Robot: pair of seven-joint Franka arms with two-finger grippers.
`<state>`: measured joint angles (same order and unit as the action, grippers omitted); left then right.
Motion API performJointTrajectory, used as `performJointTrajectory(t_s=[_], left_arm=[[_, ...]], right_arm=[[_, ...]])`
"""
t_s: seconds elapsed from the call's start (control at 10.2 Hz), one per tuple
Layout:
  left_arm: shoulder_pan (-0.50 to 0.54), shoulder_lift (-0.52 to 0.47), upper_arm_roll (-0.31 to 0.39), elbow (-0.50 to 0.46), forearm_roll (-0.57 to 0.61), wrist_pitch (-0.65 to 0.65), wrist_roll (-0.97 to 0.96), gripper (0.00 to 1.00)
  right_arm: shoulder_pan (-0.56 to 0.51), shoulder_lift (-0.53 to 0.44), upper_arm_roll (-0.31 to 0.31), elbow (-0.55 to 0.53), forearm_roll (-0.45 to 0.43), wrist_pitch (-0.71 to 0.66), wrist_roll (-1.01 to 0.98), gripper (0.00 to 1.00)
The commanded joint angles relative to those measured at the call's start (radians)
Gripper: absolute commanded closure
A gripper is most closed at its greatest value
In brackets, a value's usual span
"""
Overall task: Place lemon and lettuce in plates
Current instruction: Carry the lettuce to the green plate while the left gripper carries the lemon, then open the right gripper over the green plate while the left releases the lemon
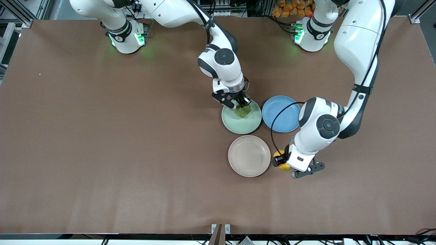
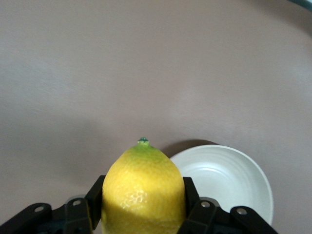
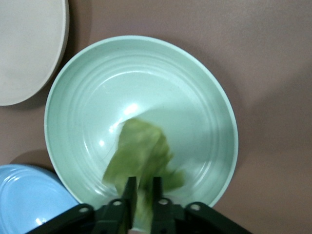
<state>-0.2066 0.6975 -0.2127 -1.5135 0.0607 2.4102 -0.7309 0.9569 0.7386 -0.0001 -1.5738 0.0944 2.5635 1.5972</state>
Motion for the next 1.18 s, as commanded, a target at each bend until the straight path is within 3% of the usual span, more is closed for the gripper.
performJointTrajectory(t_s=[0.0, 0.2, 0.39, 0.49, 0.59, 0.79, 1.08], left_arm=[[-0.074, 0.057, 0.012, 0.029, -0.016, 0.087, -0.077, 1.00], [-0.109, 0.101, 0.018, 0.029, -0.013, 0.159, -0.102, 1.00], [-0.131, 0.125, 0.021, 0.027, -0.010, 0.191, -0.117, 1.00], [-0.131, 0.125, 0.021, 0.026, -0.013, 0.191, -0.119, 0.30], [-0.135, 0.122, 0.022, 0.025, -0.001, 0.193, -0.117, 0.00], [-0.129, 0.108, 0.032, 0.021, 0.005, 0.191, -0.113, 0.00], [-0.103, 0.044, 0.100, 0.018, 0.021, 0.130, -0.107, 0.00]], right_arm=[[-0.010, 0.018, -0.006, 0.040, -0.050, -0.006, 0.024, 0.26], [-0.018, -0.011, -0.038, 0.058, -0.053, -0.049, 0.004, 0.14], [-0.049, -0.120, -0.058, 0.067, -0.044, -0.213, -0.122, 0.07], [-0.072, -0.184, -0.057, 0.066, -0.038, -0.291, -0.188, 0.07], [-0.098, -0.244, -0.055, 0.066, -0.035, -0.368, -0.247, 0.07], [-0.147, -0.362, -0.055, 0.070, -0.031, -0.524, -0.380, 0.07], [-0.242, -0.490, -0.073, 0.153, -0.036, -0.793, -0.624, 0.07]])
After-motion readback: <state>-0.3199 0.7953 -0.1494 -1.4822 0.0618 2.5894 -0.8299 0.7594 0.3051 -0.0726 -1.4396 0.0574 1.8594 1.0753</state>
